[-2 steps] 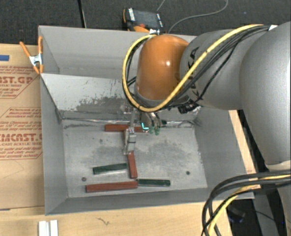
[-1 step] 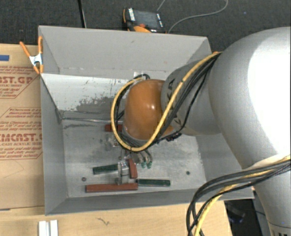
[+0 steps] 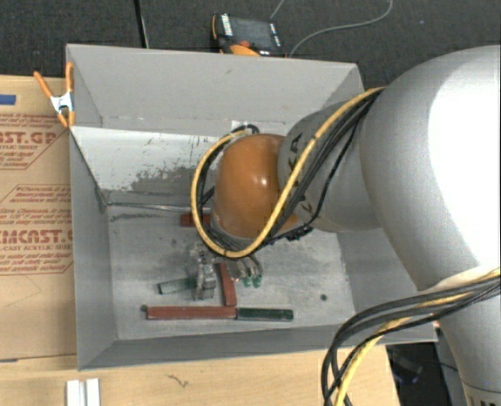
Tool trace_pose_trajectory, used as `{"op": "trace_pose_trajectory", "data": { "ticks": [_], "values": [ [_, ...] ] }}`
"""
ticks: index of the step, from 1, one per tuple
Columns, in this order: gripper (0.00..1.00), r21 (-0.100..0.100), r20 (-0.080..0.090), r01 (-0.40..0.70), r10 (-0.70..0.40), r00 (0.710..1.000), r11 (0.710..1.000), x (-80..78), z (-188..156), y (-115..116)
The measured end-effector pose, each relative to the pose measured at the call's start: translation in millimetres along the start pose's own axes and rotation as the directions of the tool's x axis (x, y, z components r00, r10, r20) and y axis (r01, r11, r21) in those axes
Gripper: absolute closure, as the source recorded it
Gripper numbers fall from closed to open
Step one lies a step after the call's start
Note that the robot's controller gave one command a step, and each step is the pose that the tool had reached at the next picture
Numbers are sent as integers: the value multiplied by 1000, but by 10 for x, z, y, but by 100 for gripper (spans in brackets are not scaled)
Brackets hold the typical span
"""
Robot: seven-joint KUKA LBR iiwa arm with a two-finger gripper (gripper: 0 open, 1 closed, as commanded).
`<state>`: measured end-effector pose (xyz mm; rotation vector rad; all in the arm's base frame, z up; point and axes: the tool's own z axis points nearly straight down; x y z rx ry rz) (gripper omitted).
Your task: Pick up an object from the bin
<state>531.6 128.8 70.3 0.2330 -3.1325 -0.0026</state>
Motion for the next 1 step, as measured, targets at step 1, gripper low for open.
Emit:
{"op": "trace_pose_trajectory", "data": {
  "ticks": [1],
  "values": [
    [100,4,9,228,-228,974,974,-36,-1454,-375]
  ]
}}
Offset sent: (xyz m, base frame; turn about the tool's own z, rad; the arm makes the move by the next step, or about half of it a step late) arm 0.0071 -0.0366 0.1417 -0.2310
